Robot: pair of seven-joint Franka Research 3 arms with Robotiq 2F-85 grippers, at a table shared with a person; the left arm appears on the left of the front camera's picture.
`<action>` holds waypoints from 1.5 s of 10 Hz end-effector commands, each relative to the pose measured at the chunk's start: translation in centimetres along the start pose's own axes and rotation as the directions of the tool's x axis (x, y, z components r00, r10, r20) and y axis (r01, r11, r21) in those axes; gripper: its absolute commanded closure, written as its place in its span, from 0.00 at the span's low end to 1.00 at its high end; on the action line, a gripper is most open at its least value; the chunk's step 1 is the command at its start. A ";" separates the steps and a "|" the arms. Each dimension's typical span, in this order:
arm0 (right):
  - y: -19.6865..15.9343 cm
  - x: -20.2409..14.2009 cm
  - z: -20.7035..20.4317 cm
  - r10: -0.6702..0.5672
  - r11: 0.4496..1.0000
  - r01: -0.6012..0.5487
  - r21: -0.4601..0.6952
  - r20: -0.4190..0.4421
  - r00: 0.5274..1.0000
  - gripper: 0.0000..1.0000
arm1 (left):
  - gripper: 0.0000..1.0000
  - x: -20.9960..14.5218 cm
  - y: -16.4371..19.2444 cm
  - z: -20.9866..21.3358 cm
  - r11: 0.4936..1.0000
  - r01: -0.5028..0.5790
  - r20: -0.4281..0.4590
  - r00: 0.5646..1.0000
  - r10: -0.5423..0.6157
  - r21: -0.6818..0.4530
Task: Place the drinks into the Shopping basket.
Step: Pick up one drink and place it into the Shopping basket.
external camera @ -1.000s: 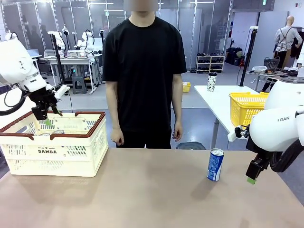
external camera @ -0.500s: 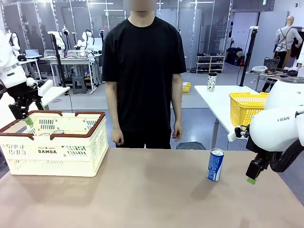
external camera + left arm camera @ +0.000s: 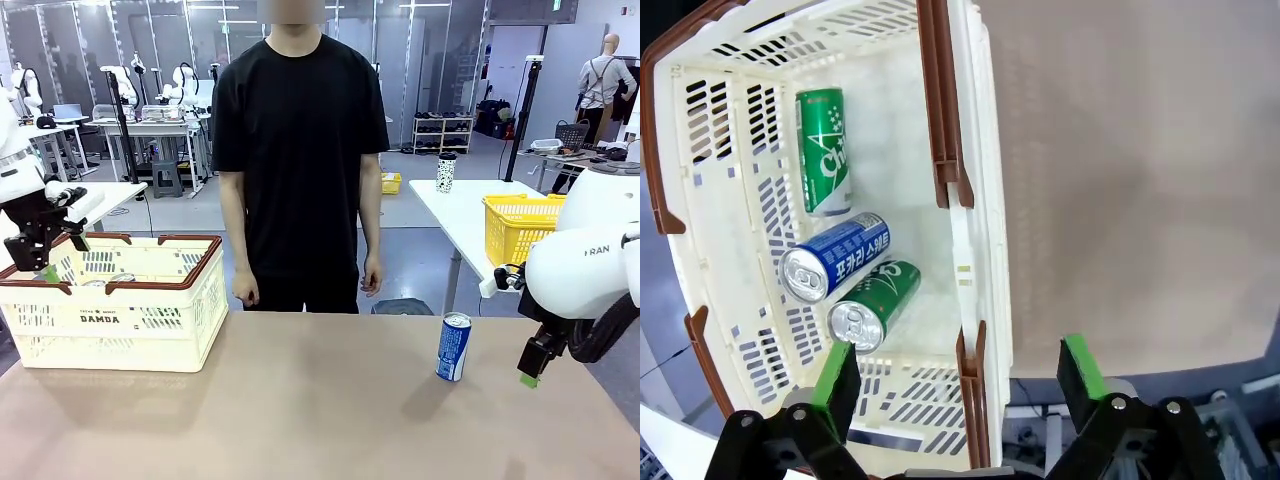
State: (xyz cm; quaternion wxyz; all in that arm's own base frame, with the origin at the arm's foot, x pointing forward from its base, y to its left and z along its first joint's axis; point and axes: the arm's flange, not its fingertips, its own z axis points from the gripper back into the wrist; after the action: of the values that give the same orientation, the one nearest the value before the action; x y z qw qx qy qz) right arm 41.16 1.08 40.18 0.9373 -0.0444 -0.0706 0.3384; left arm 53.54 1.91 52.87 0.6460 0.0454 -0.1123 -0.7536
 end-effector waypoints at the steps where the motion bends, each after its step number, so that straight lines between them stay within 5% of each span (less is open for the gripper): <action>1: -0.4 0.4 0.1 0.042 0.999 -0.042 0.002 0.070 0.997 0.00 | 0.00 0.1 0.1 0.2 1.000 -0.020 -0.005 1.000 0.020 0.007; 4: -1.3 4.9 1.1 0.042 0.999 -0.039 -0.020 0.202 0.978 0.00 | 0.00 0.1 0.1 0.2 1.000 -0.020 -0.005 1.000 0.020 0.007; 9: -2.7 11.3 0.9 0.101 0.995 -0.101 -0.012 0.195 0.976 0.00 | 0.00 0.1 0.1 0.2 1.000 -0.020 -0.005 1.000 0.020 0.007; 15: -4.1 14.2 -0.6 0.157 0.981 -0.172 0.092 0.151 0.976 0.00 | 0.00 0.1 0.1 0.2 1.000 -0.020 -0.005 1.000 0.020 0.007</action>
State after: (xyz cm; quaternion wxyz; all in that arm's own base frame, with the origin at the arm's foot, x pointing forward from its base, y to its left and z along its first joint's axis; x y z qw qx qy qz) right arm 53.70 7.61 41.32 0.9019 0.0025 -0.1239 0.4139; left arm 53.56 1.85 53.01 0.6480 0.0457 -0.1140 -0.7517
